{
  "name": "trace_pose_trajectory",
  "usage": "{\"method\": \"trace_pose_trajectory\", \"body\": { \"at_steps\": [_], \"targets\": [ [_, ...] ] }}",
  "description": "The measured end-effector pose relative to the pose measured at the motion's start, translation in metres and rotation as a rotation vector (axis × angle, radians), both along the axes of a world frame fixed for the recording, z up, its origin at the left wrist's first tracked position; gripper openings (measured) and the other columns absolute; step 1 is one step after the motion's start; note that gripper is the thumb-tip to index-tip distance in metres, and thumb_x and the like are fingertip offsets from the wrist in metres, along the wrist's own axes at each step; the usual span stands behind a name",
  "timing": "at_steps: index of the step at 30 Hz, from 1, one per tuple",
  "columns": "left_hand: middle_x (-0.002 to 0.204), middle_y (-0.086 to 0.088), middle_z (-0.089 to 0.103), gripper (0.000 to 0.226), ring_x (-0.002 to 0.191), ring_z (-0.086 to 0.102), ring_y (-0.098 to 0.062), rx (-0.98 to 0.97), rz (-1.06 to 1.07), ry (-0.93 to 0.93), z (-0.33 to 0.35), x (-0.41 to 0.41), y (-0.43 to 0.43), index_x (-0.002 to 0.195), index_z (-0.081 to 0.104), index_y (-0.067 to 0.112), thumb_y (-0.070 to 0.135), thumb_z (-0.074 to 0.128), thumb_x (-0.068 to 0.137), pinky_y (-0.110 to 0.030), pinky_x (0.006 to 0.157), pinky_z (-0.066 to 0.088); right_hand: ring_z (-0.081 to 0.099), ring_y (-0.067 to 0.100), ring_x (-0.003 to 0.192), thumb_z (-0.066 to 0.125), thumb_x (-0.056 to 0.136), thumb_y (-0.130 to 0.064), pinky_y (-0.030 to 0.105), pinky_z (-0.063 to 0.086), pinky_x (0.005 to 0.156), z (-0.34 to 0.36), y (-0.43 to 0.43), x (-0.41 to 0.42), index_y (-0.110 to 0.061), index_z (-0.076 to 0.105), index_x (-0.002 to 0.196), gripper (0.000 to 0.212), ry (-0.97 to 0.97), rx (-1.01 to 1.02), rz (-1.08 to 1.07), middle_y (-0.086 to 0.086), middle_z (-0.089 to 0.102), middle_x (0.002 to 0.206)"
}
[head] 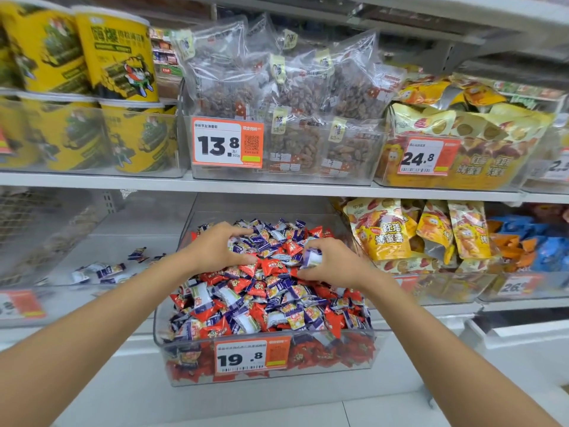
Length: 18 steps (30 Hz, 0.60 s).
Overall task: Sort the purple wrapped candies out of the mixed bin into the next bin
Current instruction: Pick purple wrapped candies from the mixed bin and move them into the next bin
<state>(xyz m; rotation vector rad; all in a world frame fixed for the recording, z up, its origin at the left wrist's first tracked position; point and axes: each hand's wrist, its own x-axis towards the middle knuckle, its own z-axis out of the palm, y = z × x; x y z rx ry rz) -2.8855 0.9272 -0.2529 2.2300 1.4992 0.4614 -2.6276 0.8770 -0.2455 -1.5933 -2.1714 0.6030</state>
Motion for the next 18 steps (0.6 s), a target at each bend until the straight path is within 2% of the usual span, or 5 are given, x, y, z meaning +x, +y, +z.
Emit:
{"method": "trace_pose_trajectory", "body": {
  "at_steps": [3, 5, 10, 15, 18],
  "targets": [
    [0.143, -0.007, 0.043, 0.077, 0.135, 0.039, -0.027, -0.005, 0.023, 0.019, -0.003, 0.004, 0.008, 0.145, 0.04, 0.037, 0.064, 0.063, 0.077, -0.042, 0.11, 0.035, 0.035, 0.003, 0.043, 0.072, 0.085, -0.022, 0.022, 0.031, 0.048, 0.007, 0.001, 0.009, -0.013, 0.056, 0.087, 0.018, 0.221, -0.037, -0.045, -0.009, 0.052, 0.064],
    [0.145, -0.009, 0.043, 0.068, 0.133, 0.042, -0.028, 0.026, 0.042, 0.037, -0.003, 0.006, 0.012, 0.144, 0.041, 0.036, 0.062, 0.056, 0.084, -0.043, 0.108, 0.037, 0.035, 0.008, 0.043, 0.068, 0.087, -0.019, 0.022, 0.033, 0.046, 0.011, 0.003, 0.012, -0.016, 0.058, 0.098, 0.015, 0.279, -0.082, -0.065, 0.001, 0.06, 0.071],
    [0.151, -0.004, 0.04, 0.065, 0.133, 0.044, -0.025, 0.082, 0.056, 0.235, -0.005, 0.016, 0.018, 0.147, 0.038, 0.036, 0.062, 0.052, 0.089, -0.041, 0.105, 0.042, 0.054, 0.021, 0.064, 0.063, 0.084, -0.01, 0.03, 0.045, 0.054, 0.012, 0.015, 0.004, -0.016, 0.061, 0.08, 0.008, 0.451, -0.133, -0.112, 0.008, 0.063, 0.073],
    [0.128, 0.004, 0.062, 0.032, 0.093, 0.062, -0.019, 0.093, 0.088, 0.093, -0.001, 0.023, 0.021, 0.105, 0.067, 0.034, 0.055, 0.069, 0.08, -0.036, 0.084, 0.051, 0.045, 0.013, 0.055, 0.066, 0.083, -0.007, 0.028, 0.04, 0.053, 0.013, 0.033, -0.013, -0.017, 0.067, 0.088, 0.012, 0.347, -0.015, -0.093, 0.01, 0.064, 0.081],
    [0.125, 0.006, 0.064, 0.032, 0.109, 0.06, -0.02, 0.101, 0.06, 0.041, 0.001, 0.015, 0.019, 0.101, 0.07, 0.031, 0.054, 0.071, 0.079, -0.037, 0.089, 0.048, 0.056, 0.005, 0.067, 0.069, 0.083, -0.011, 0.021, 0.045, 0.061, 0.011, 0.044, -0.033, -0.023, 0.068, 0.106, 0.025, 0.172, 0.087, -0.055, 0.005, 0.065, 0.114]
  ]
}}
